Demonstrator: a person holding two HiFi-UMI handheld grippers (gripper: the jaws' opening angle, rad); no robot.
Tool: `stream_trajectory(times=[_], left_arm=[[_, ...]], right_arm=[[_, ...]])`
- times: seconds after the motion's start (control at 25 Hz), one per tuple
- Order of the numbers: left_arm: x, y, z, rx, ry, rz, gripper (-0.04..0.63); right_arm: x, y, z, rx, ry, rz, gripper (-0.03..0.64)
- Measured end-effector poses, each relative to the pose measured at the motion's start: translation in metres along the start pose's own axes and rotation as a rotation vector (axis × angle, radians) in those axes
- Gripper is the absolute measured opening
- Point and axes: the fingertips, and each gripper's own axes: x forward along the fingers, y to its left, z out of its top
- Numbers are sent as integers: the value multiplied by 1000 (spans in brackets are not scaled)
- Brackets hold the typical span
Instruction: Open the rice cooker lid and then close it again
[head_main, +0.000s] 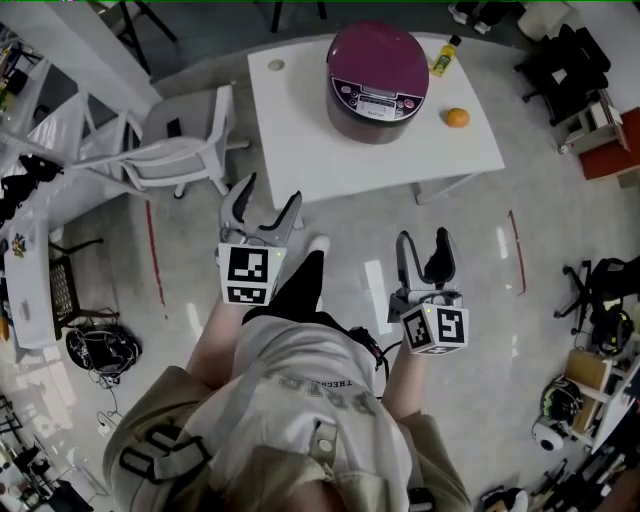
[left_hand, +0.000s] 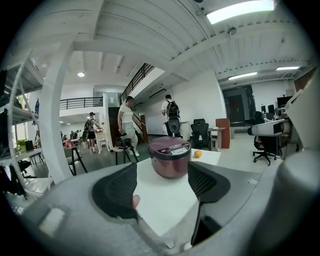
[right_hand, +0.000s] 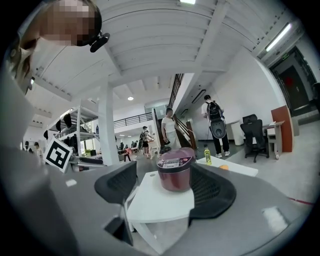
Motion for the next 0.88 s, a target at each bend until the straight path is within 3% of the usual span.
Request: stream_trajectory(times=[0.88], left_arm=[[159, 33, 36, 2, -3, -73, 327]], right_arm=[[145, -53, 20, -18, 28, 0, 307]])
